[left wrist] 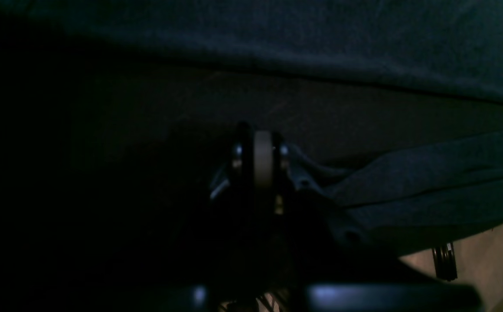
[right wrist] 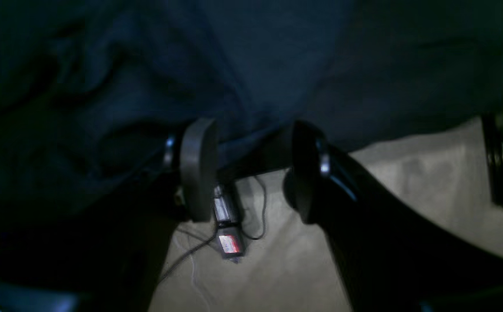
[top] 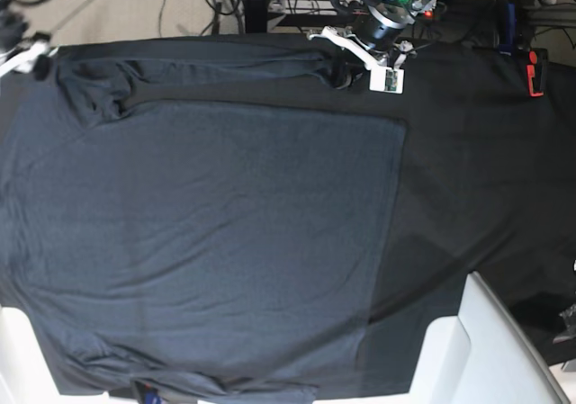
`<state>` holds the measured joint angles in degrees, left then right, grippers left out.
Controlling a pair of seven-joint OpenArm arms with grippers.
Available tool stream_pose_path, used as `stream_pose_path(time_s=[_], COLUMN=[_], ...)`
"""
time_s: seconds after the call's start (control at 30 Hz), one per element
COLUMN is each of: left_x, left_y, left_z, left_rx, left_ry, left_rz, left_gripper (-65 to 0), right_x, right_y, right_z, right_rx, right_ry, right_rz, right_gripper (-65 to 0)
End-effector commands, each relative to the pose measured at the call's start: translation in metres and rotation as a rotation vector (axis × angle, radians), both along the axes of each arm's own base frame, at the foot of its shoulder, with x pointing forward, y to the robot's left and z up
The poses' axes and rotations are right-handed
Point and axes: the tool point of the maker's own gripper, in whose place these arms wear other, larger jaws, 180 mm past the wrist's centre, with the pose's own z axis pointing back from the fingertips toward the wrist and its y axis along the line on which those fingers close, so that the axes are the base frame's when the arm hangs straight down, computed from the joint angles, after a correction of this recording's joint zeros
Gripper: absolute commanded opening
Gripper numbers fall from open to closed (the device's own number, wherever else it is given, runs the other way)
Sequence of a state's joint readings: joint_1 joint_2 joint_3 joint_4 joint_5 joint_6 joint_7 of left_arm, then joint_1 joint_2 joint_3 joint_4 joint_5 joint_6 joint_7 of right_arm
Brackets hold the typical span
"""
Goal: Fold the T-shirt properly
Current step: 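Close both grippers on the shirt's collar-edge fabric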
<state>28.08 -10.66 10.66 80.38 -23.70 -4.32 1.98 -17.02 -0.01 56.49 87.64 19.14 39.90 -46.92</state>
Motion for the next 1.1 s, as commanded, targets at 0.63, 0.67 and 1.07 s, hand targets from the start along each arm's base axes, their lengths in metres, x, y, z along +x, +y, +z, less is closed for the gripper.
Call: stream_pose_path(time_s=[0.63,0.67,1.07], left_x=[-0.004,-0.004,-0.004], left_y=[-0.001,-0.001,-0.001], left_z=[0.003,0.003,0.003], left_rx=[-0.003,-0.003,-0.002], left_ry=[-0.001,-0.001,0.000], left_rz=[0.001,0.001,0.002], left_gripper=[-65.0,-65.0,-65.0], right_x=[0.008,0.007,0.012], right_y=[-0.028,-0.028,-0.027], right_z=[-0.030,-0.031,-0.034], right_rx=[0.125,0.131,0.151], right_ry=[0.077,0.081,0.082], right_rz=[-0.066,-0.068,-0.070], right_gripper=[-24.6,-24.6,-25.1])
